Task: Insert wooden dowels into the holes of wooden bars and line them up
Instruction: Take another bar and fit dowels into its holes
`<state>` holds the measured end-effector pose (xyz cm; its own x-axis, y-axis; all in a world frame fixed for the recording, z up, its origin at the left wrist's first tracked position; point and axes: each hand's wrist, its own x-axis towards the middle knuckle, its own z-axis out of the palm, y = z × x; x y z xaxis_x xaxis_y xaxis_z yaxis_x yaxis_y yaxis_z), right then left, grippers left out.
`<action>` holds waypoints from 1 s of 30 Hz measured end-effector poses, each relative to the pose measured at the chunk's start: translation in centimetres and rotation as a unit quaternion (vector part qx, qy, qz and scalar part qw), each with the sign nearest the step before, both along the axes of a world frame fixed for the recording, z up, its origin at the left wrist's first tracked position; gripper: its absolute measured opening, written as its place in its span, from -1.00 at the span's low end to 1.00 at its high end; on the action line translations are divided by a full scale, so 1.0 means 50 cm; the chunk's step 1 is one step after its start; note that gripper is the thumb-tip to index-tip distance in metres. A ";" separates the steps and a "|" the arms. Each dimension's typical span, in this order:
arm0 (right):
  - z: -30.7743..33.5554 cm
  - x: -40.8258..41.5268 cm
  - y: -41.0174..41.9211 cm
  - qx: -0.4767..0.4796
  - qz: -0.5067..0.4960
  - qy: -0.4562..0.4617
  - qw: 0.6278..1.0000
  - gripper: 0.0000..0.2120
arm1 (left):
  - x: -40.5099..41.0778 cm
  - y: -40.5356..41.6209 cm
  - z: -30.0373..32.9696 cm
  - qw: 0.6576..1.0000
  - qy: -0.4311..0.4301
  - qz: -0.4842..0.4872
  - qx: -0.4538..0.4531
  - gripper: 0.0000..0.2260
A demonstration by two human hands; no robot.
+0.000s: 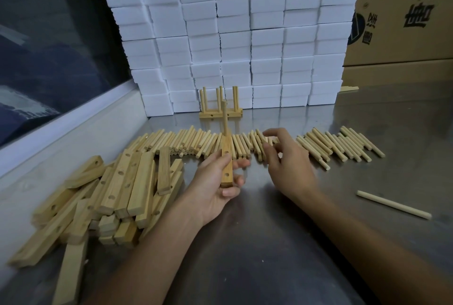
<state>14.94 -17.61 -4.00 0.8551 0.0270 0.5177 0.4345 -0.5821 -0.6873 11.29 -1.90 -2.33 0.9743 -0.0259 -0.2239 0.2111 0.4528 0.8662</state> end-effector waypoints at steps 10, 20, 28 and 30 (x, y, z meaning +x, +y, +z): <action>0.010 0.004 0.011 0.241 0.054 0.048 0.968 -0.92 | 0.002 -0.010 -0.009 0.999 -0.002 0.002 0.041 -0.80; 0.029 -0.005 0.017 0.442 0.155 0.116 0.876 -0.90 | 0.000 -0.023 -0.015 0.998 -0.017 -0.024 0.061 -0.84; 0.037 -0.012 0.014 0.294 0.171 0.015 0.940 -0.91 | 0.004 -0.023 -0.022 0.998 -0.019 -0.022 0.061 -0.86; 0.041 -0.012 0.015 0.233 0.176 -0.016 0.956 -0.92 | 0.005 -0.023 -0.023 0.998 -0.022 -0.023 0.062 -0.87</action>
<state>14.35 -16.85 -1.95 0.8189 0.0693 0.5698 0.5726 -0.0299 -0.8193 11.53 -3.06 -3.49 0.9817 -0.0459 -0.1847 0.1894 0.3330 0.9237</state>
